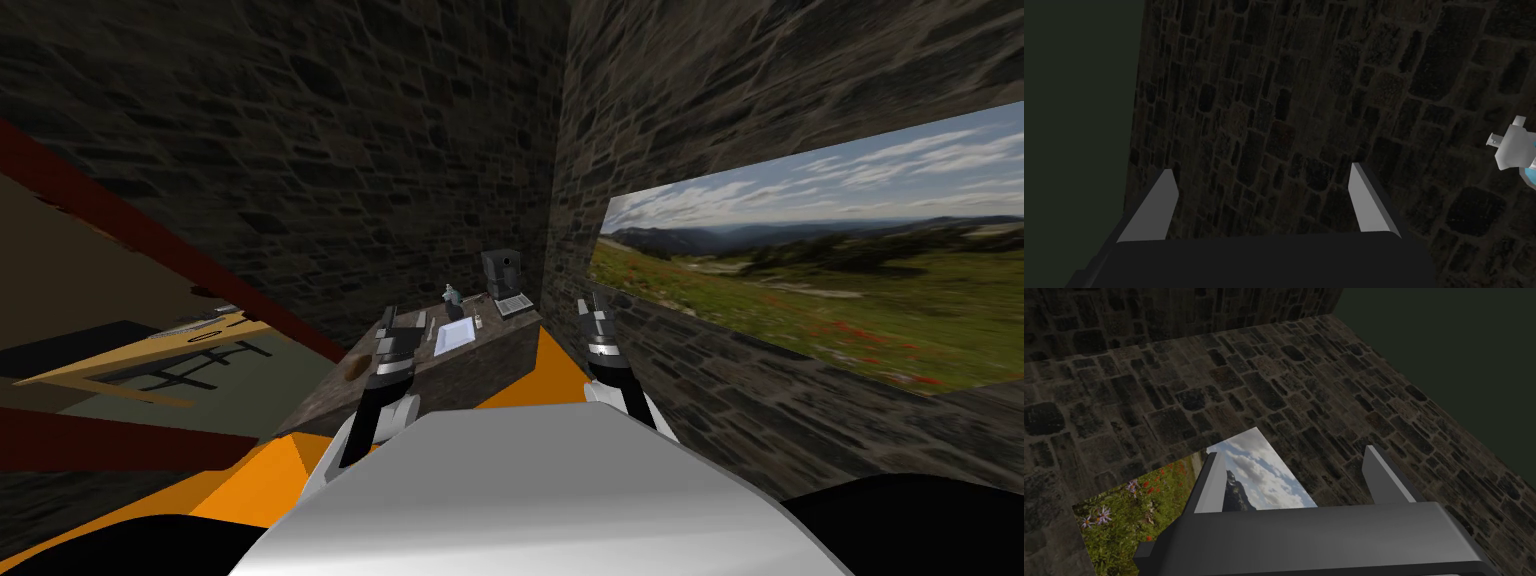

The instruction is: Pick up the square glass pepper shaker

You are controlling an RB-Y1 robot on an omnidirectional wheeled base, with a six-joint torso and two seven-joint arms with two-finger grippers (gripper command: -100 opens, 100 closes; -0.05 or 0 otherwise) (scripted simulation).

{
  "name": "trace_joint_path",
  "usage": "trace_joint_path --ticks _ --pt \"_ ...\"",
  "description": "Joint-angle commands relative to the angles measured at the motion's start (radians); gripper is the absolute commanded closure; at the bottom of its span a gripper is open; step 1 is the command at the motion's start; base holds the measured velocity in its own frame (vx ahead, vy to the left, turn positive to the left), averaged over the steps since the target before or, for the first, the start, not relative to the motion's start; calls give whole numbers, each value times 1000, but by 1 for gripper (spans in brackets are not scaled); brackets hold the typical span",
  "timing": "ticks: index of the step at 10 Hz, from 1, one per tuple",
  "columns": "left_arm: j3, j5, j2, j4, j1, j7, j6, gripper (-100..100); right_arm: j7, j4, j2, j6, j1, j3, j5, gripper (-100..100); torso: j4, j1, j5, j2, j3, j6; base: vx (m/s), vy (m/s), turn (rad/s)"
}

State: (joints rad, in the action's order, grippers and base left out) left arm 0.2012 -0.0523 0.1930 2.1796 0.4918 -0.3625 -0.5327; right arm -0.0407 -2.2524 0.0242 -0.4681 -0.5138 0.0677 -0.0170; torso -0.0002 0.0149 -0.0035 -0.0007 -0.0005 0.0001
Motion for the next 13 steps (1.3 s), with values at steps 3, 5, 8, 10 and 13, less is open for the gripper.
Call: trace_joint_path --ticks 3,5,8,10,13 --pt "54 -4 6 -51 -22 -95 47 -100 0 0 0 0 0 0 0 0 0 -5 1 -1 0 0 30 -162 -22" --pt "96 -10 4 -93 -34 -152 76 -100 0 0 0 0 0 0 0 0 -1 -2 1 -3 -2 0 58 -210 -34" --pt "136 -17 1 -137 -48 -221 102 -100 0 0 0 0 0 0 0 0 0 -6 1 0 0 0 16 -148 -19" --pt "155 -21 0 -161 -55 -260 114 -100 0 0 0 0 0 0 0 0 0 -2 0 -2 -1 0 48 -168 -8" --pt "207 -38 -5 -236 -77 -347 142 -100 0 0 0 0 0 0 0 0 0 -6 1 -3 -1 0 60 -138 -17"
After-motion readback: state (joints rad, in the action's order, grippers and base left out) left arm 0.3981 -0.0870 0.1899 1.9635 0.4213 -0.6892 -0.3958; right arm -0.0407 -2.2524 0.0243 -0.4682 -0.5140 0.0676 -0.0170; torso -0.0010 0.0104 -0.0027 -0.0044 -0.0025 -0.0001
